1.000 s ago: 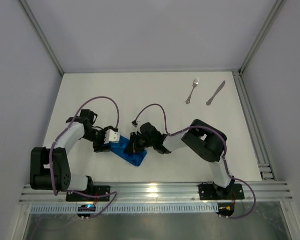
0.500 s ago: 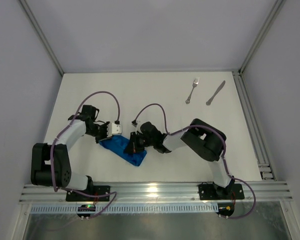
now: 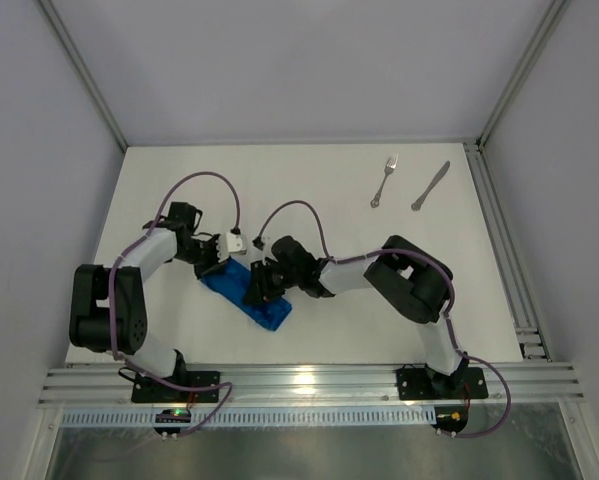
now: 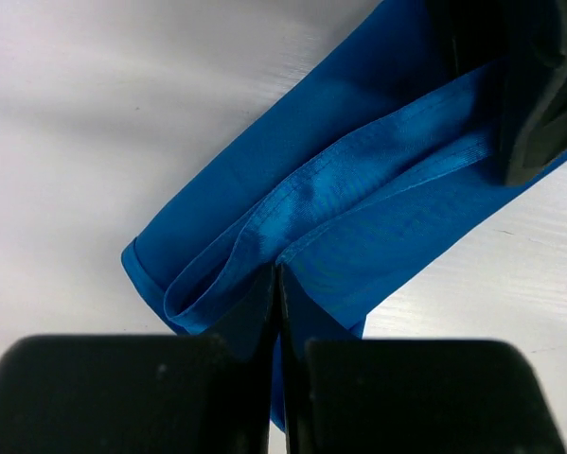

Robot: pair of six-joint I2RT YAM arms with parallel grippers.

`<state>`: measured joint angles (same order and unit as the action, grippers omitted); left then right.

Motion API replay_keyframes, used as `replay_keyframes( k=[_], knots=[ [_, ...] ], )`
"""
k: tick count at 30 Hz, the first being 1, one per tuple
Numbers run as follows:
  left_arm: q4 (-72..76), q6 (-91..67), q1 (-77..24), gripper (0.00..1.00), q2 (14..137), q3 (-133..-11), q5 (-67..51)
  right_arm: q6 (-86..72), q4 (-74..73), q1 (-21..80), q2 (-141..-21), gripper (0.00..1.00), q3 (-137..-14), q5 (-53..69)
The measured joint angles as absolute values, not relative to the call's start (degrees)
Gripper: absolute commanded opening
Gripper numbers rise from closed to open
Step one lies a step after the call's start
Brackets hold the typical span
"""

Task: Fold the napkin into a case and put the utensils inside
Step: Fold the 2/3-rectangle-folded napkin at the center of the board.

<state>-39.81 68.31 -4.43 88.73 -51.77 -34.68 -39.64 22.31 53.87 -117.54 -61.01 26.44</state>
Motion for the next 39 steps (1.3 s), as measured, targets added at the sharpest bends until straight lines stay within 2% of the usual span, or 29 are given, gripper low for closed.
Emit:
replay_keyframes(
  k=[6, 11, 16, 19, 22, 32, 34, 35, 38, 39],
  knots=[
    [-38.41, 65.91, -4.91, 0.0, 90.91, -52.27, -32.95, -36.29, 16.67, 53.89, -116.33, 0.5, -63.42, 26.61],
    [-37.89, 64.79, -5.23, 0.0, 91.96, -52.31, -32.4, -33.06, 8.93, 53.89, -114.37, 0.72, -65.93, 24.56],
    [-37.91, 64.66, -5.23, 0.0, 91.98, -53.04, -32.1, -29.71, 0.21, 53.89, -111.83, 0.77, -67.79, 20.36],
    [-37.89, 64.66, -5.23, 0.0, 91.98, -53.49, -32.12, -28.64, -3.77, 53.89, -110.93, 0.87, -68.49, 18.0],
    [-37.93, 64.66, -5.23, 0.0, 91.98, -53.52, -32.12, -27.92, -6.52, 53.89, -110.72, 0.89, -69.54, 15.64],
    [-38.06, 64.75, -5.23, 0.0, 91.98, -53.84, -32.12, -23.88, -14.76, 53.69, -108.81, 0.88, -73.76, 8.95],
    [-38.13, 64.75, -5.23, 0.0, 91.98, -54.0, -32.12, -23.7, -15.0, 53.19, -106.89, 0.81, -73.8, 8.51],
    [-38.13, 64.77, -5.23, 0.0, 91.98, -54.02, -32.12, -23.73, -14.96, 52.8, -105.93, 0.72, -73.8, 8.47],
    [-38.2, 64.86, -5.23, 0.0, 91.98, -54.11, -32.12, -24.25, -13.56, 50.72, -103.98, 0.57, -73.73, 8.88],
    [-38.22, 64.86, -5.23, 0.0, 91.98, -54.13, -32.12, -24.6, -12.75, 49.82, -103.74, 0.46, -73.71, 9.21]
  ],
)
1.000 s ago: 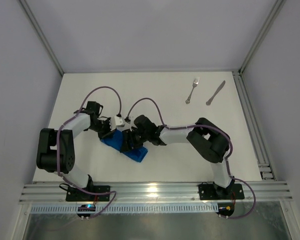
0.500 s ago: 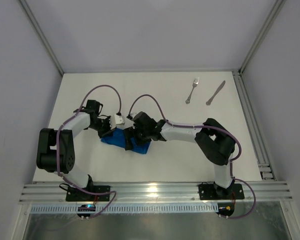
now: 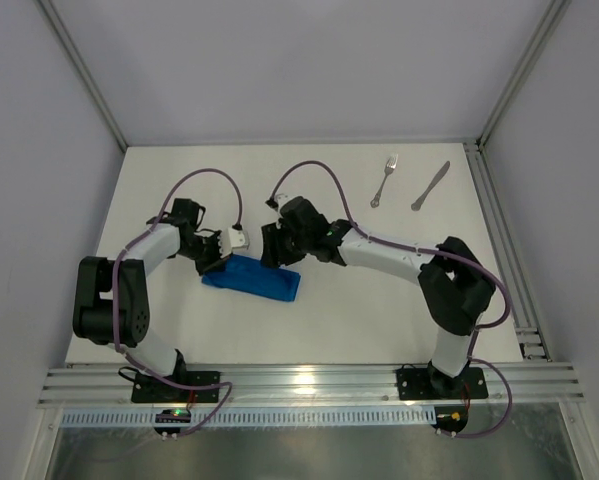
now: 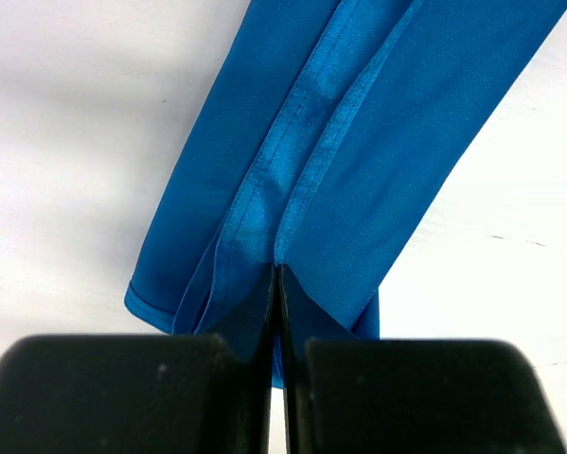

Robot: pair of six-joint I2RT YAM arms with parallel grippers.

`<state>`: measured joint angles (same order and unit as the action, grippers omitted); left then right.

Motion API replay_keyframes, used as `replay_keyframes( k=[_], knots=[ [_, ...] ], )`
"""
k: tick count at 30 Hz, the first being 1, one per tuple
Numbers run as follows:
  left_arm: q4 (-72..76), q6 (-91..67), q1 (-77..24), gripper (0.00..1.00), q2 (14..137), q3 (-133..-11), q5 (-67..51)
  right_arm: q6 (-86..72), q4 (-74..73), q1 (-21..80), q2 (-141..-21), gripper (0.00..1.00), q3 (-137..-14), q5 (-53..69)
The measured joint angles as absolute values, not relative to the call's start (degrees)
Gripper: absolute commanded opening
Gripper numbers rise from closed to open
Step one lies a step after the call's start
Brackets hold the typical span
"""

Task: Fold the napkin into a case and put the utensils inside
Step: Fold the 2/3-rectangle-folded napkin at the center of the board.

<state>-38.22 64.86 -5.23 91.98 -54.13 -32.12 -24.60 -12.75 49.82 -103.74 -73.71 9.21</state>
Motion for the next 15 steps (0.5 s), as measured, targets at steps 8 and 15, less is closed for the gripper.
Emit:
replay_keyframes(
  k=[8, 15],
  knots=[
    [-38.5, 64.88, -5.23, 0.0, 91.98, -54.22, -32.12, -27.14, -8.6, 46.44, -109.82, 0.08, -75.29, 11.57],
    [-39.07, 64.86, -5.23, 0.0, 91.98, -54.87, -32.18, -28.36, -7.31, 46.46, -117.62, 0.04, -75.61, 13.93]
  ],
)
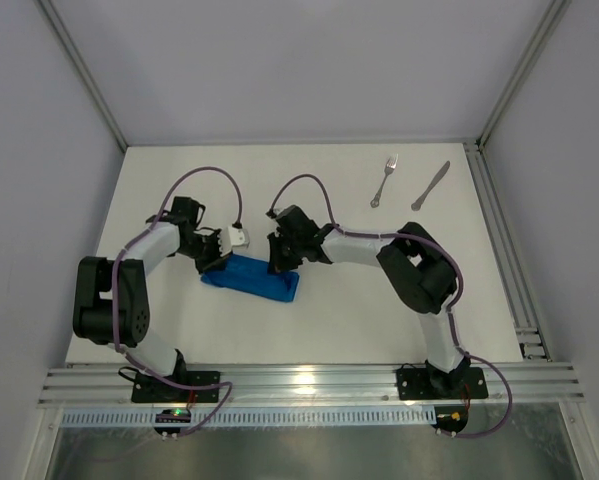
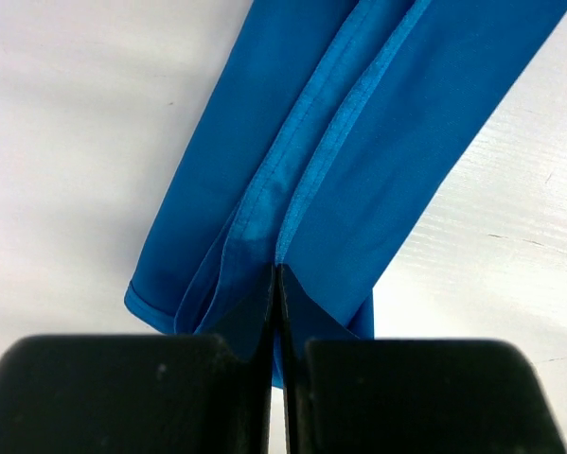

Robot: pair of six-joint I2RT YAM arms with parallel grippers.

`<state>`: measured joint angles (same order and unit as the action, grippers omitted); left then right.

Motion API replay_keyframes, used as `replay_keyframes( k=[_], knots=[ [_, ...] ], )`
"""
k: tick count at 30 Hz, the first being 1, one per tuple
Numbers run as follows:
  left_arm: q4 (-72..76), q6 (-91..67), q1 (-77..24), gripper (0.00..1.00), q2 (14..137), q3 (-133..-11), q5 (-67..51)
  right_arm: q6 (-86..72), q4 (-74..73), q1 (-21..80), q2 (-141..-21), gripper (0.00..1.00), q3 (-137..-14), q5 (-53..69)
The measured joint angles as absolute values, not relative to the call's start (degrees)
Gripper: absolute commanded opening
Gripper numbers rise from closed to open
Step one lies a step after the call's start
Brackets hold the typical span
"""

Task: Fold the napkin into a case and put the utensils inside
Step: Fold the 2/3-rectangle-folded napkin at the center of the board.

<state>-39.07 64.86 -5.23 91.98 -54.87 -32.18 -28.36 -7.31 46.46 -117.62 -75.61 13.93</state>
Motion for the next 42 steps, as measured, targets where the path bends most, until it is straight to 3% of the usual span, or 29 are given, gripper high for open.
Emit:
replay_keyframes(
  k=[42],
  knots=[
    [-33.95, 47.66, -8.58, 0.0, 98.5, -66.98, -34.5, -27.09, -0.45, 45.89, -119.39, 0.04, -74.32, 22.09]
  ],
)
